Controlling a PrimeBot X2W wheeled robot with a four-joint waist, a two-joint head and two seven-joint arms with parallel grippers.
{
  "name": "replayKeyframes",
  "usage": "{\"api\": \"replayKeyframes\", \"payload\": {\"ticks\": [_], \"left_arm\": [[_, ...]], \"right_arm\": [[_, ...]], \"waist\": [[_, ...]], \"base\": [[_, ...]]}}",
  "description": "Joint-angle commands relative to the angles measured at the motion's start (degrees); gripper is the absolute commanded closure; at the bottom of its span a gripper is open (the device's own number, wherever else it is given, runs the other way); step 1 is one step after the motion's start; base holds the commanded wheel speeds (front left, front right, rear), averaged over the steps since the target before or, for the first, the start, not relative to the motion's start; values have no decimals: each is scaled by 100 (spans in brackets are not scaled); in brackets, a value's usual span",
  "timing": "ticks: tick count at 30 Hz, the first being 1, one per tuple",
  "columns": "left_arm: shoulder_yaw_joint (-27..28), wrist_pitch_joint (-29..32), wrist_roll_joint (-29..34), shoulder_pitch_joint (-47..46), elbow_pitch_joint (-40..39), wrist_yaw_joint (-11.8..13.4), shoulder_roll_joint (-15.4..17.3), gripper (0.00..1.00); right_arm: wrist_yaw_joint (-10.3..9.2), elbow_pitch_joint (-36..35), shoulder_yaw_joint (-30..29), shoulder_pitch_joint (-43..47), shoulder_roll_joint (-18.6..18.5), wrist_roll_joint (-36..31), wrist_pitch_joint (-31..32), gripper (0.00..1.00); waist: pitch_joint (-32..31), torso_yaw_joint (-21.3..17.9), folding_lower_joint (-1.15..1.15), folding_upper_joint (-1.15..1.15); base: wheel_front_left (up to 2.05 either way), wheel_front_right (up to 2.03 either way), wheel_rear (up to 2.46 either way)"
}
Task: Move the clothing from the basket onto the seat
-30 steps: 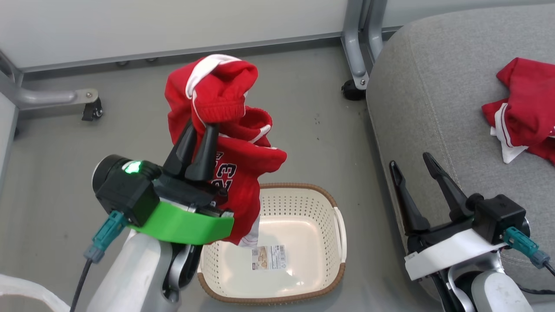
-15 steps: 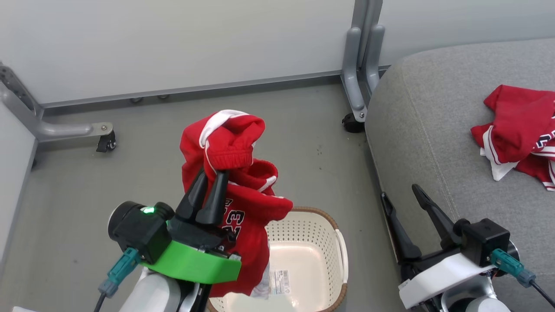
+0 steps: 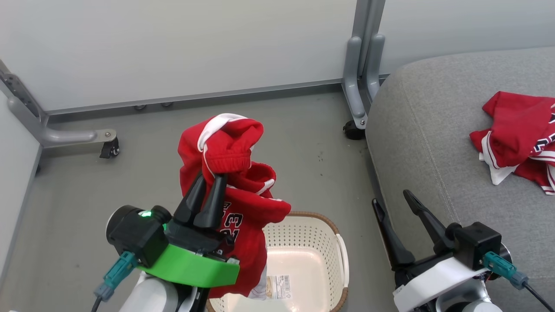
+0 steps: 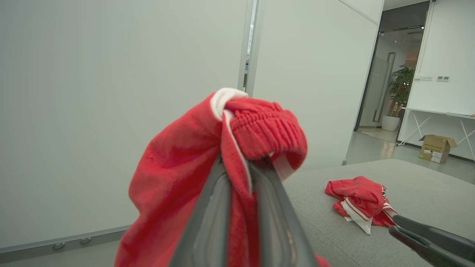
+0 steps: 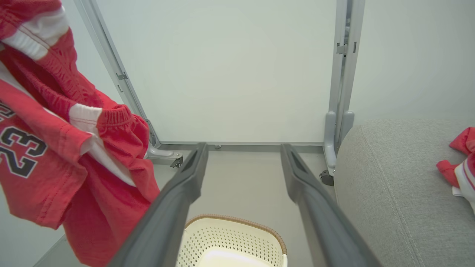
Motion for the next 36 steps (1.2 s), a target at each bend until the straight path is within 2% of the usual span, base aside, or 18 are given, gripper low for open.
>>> {"api": "replayKeyframes", "payload": {"ticks": [1, 10, 19, 26, 36], "left_arm": [[31, -27, -8, 54, -17, 35, 33, 100], [20, -50, -19, -1, -25, 44, 36, 100], [-29, -32, 36, -140, -59, 61, 27, 100], [-98, -33, 67, -224, -19, 36, 6, 100], [-191, -61, 76, -276, 41, 5, -36, 100]], "right_arm": [[0, -28, 31, 46, -37, 45, 25, 0], [0, -35, 437, -208, -222, 224, 50, 0], [0, 174, 1755, -1117, -544, 815, 40, 0], [0, 767, 2881, -2214, -631, 1306, -156, 0], [0, 1921, 4101, -3354, -387, 1964, -548, 0]], "waist": [[19, 0, 0, 0], [60, 3, 0, 0], [181, 42, 0, 0], [276, 146, 0, 0], [313, 299, 0, 0]], "base": [[0, 0, 0], [0, 0, 0], [0, 0, 0], [0, 0, 0], [0, 0, 0]]}}
